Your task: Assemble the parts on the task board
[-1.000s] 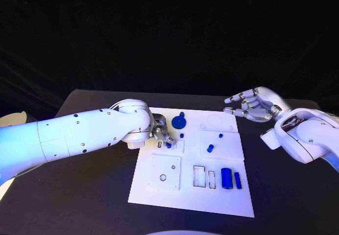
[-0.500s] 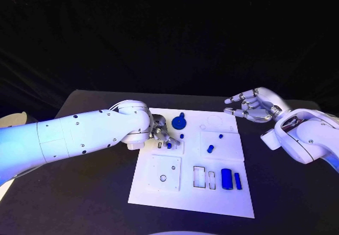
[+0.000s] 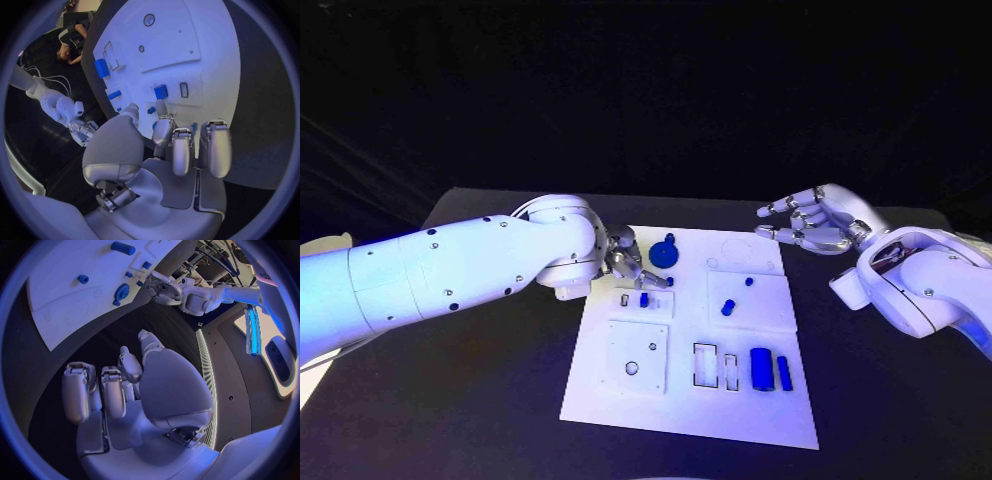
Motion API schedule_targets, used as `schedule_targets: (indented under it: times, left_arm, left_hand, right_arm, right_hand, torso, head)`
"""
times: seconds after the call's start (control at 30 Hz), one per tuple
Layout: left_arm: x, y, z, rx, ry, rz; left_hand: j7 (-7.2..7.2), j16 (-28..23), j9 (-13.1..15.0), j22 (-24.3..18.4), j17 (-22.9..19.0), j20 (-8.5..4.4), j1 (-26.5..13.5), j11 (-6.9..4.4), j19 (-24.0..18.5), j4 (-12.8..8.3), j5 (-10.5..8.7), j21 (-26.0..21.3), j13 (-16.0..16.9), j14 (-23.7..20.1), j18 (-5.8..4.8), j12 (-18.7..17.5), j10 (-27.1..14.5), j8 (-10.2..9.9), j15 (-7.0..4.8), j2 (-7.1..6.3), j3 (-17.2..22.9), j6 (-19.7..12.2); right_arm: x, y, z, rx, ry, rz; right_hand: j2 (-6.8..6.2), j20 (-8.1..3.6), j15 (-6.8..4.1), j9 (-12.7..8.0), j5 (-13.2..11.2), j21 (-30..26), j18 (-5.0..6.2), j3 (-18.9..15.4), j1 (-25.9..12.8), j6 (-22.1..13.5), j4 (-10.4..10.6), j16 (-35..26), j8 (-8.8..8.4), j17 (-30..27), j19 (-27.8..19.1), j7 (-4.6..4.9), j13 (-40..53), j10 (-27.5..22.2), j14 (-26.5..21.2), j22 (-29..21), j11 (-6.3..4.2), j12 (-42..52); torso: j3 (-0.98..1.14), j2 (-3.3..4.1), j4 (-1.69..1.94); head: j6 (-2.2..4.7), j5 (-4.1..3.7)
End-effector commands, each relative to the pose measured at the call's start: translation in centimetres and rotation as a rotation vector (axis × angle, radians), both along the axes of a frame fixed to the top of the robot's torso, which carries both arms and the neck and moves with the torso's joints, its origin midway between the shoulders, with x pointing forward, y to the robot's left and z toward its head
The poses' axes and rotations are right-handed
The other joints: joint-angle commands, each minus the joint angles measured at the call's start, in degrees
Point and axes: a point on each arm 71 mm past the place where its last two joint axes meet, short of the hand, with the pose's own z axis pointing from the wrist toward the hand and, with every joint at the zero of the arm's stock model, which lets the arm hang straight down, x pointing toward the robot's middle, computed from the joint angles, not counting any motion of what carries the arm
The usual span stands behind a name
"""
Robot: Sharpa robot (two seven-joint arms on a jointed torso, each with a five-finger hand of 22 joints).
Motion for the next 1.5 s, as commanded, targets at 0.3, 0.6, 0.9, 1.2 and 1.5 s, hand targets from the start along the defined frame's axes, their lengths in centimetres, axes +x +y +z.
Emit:
schedule_targets:
  times: [0.3, 0.6, 0.9, 1.2, 1.5]
  left_arm:
    - [3.2, 3.2, 5.0, 0.102, 0.020, 0.039]
    - [5.8, 3.9, 4.9, 0.153, 0.003, 0.092]
    - [7.0, 3.9, 3.2, 0.203, 0.038, 0.102]
    - [7.3, 3.8, 1.4, 0.207, 0.071, 0.109]
    - [7.1, 3.5, 0.4, 0.199, 0.092, 0.103]
  left_hand:
    - [2.63, 0.18, -3.54, 6.06, 15.09, 2.03, 6.01, 2.46, 2.67, 0.12, 0.14, -1.26, -5.28, 5.94, 0.27, -4.57, -4.70, -4.22, 2.38, 0.13, -1.09, -4.68]
    - [2.40, 0.18, -4.50, 6.50, 15.09, 2.16, 5.26, 2.28, 2.87, 0.15, 0.09, -1.00, -4.72, 5.94, 0.21, -3.46, -4.03, -4.15, 2.29, 2.32, -1.58, -3.42]
    - [2.09, 0.18, -5.35, 7.07, 15.09, 2.04, 3.24, 2.04, 3.11, 0.20, -0.37, -0.65, -4.25, 5.94, 0.10, -2.55, -3.50, -3.94, 2.11, 3.51, -3.46, -2.25]
    - [1.85, 0.18, -5.48, 7.26, 15.09, 1.94, 2.92, 1.85, 3.18, 0.14, -0.41, -0.54, -3.89, 5.94, 0.06, -2.06, -3.19, -3.50, 1.98, 4.07, -4.12, -1.57]
    - [1.69, 0.18, -5.59, 7.24, 15.09, 1.81, 3.13, 1.70, 3.18, 0.10, -0.27, -0.56, -3.93, 5.94, 0.07, -1.94, -3.15, -3.20, 1.84, 5.04, -4.33, -1.30]
  right_arm:
    - [0.1, 0.1, -0.2, 0.000, 0.003, 0.007]
    - [0.2, 0.1, -0.2, 0.001, 0.000, -0.001]
    - [0.3, 0.3, -0.3, 0.002, -0.001, -0.005]
    - [0.4, 0.3, -0.3, 0.007, -0.009, -0.012]
    - [0.5, 0.3, -0.3, 0.009, -0.011, -0.010]
  right_hand:
    - [-0.02, -0.19, -0.22, -0.05, 0.19, -0.36, 0.64, -0.27, -0.62, 0.28, -0.07, -0.22, 0.28, 14.50, -0.37, -0.21, -0.07, -0.21, 5.81, 0.05, 0.01, -0.29]
    - [0.05, -0.19, -0.22, -0.05, 0.32, -0.40, 0.66, -0.29, -0.66, 0.31, 0.00, -0.28, 0.30, 14.43, -0.40, -0.22, -0.06, -0.19, 5.79, -0.02, -0.01, -0.25]
    - [0.23, -0.21, -0.25, 0.00, 0.75, -0.44, 0.67, -0.23, -0.54, 0.53, 0.02, -0.34, 0.45, 14.36, -0.42, -0.28, -0.01, -0.15, 5.78, -0.07, -0.06, -0.14]
    - [0.29, -0.22, -0.27, 0.03, 0.96, -0.63, 0.74, -0.19, -0.41, 0.64, -0.02, -0.48, 0.54, 14.19, -0.57, -0.30, -0.28, -0.35, 5.73, -0.42, -0.08, -0.49]
    - [0.37, -0.24, -0.30, 0.04, 1.11, -0.61, 0.73, -0.11, -0.25, 0.72, -0.08, -0.49, 0.60, 14.18, -0.54, -0.32, -0.14, -0.26, 5.72, -0.36, -0.11, -0.28]
  torso:
    - [0.08, 0.02, 0.15]
    - [0.00, 0.05, 0.10]
    - [-0.03, 0.17, -0.03]
    - [-0.08, 0.08, 0.06]
    - [-0.07, 0.11, 0.07]
  head:
    - [0.68, 0.36]
    - [0.86, 0.69]
    - [0.72, 0.91]
    - [0.29, 0.76]
    - [0.43, 0.82]
